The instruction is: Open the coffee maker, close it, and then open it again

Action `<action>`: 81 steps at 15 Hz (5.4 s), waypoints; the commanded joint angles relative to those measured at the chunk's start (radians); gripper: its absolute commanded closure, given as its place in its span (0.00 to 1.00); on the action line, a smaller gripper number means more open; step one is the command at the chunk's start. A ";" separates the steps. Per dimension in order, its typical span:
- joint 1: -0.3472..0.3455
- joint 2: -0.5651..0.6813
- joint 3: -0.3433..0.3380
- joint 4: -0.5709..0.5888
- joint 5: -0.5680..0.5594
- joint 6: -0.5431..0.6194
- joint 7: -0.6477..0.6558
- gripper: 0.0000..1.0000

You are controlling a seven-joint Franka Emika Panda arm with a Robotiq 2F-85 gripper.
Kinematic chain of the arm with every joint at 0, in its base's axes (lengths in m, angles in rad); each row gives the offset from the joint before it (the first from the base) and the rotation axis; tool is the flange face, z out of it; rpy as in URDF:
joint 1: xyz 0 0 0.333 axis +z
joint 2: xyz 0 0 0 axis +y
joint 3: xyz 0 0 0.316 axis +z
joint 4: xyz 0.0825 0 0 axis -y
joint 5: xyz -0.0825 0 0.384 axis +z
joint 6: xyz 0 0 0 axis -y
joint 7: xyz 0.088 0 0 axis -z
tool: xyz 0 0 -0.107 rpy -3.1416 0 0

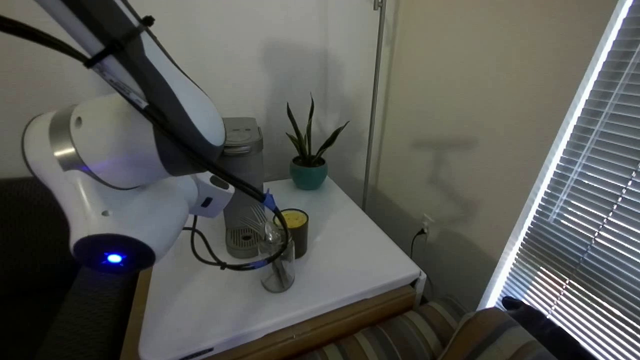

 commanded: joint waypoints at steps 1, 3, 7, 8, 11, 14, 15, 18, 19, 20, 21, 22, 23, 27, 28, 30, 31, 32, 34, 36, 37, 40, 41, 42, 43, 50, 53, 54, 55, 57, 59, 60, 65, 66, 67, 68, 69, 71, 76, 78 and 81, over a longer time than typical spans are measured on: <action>0.013 -0.025 -0.017 0.012 -0.058 0.041 -0.029 1.00; 0.017 -0.060 -0.017 0.012 -0.102 0.061 -0.034 1.00; 0.016 -0.137 -0.013 0.024 -0.210 0.111 -0.021 1.00; 0.022 -0.166 -0.014 0.029 -0.257 0.168 -0.007 1.00; 0.023 -0.255 -0.008 0.035 -0.412 0.350 0.045 1.00; 0.018 -0.339 0.010 0.033 -0.585 0.527 0.139 1.00; 0.016 -0.366 0.017 0.029 -0.646 0.584 0.175 1.00; 0.012 -0.425 0.042 0.014 -0.850 0.749 0.319 1.00; 0.011 -0.443 0.052 0.001 -0.924 0.801 0.385 1.00; 0.010 -0.456 0.061 -0.012 -1.010 0.846 0.460 1.00; 0.026 -0.468 0.054 -0.029 -1.099 0.887 0.543 1.00; 0.007 -0.475 0.076 -0.047 -1.200 0.915 0.632 1.00; 0.005 -0.478 0.082 -0.069 -1.290 0.941 0.714 1.00; -0.011 -0.451 0.082 -0.150 -1.667 0.988 1.038 1.00; -0.017 -0.440 0.078 -0.166 -1.760 0.983 1.112 1.00; -0.030 -0.428 0.066 -0.176 -1.946 0.950 1.262 1.00; -0.037 -0.422 0.059 -0.174 -2.039 0.941 1.345 1.00; -0.043 -0.423 0.054 -0.166 -2.119 0.927 1.417 1.00; -0.047 -0.415 0.050 -0.149 -2.198 0.943 1.512 1.00; -0.041 -0.402 0.052 -0.137 -2.182 1.012 1.576 1.00; -0.031 -0.392 0.056 -0.128 -2.119 1.054 1.576 1.00; -0.007 -0.353 0.066 -0.095 -1.966 1.165 1.588 1.00; -0.001 -0.335 0.070 -0.082 -1.934 1.195 1.589 1.00; 0.003 -0.314 0.074 -0.069 -1.911 1.221 1.595 1.00; 0.010 -0.294 0.083 -0.050 -1.861 1.239 1.579 1.00; -0.022 -0.160 0.189 0.092 -1.596 1.311 1.570 1.00; -0.101 -0.132 0.302 0.178 -1.379 1.326 1.472 1.00; -0.126 -0.125 0.330 0.200 -1.317 1.328 1.428 1.00; -0.149 -0.120 0.355 0.219 -1.258 1.332 1.383 1.00; -0.185 -0.113 0.390 0.256 -1.153 1.332 1.299 1.00; -0.218 -0.109 0.420 0.290 -1.033 1.327 1.192 1.00; -0.231 -0.111 0.428 0.300 -0.969 1.320 1.137 1.00; -0.253 -0.120 0.407 0.338 -0.661 1.267 0.863 1.00; -0.251 -0.122 0.398 0.328 -0.625 1.261 0.825 1.00; -0.250 -0.123 0.390 0.313 -0.604 1.257 0.794 1.00; -0.248 -0.123 0.384 0.292 -0.599 1.257 0.781 1.00; -0.248 -0.122 0.378 0.283 -0.583 1.249 0.757 1.00; -0.248 -0.113 0.368 0.278 -0.545 1.217 0.711 1.00; -0.247 -0.093 0.345 0.286 -0.399 1.080 0.560 1.00; -0.248 -0.088 0.338 0.281 -0.353 1.022 0.511 1.00; -0.248 -0.083 0.328 0.269 -0.315 0.964 0.470 1.00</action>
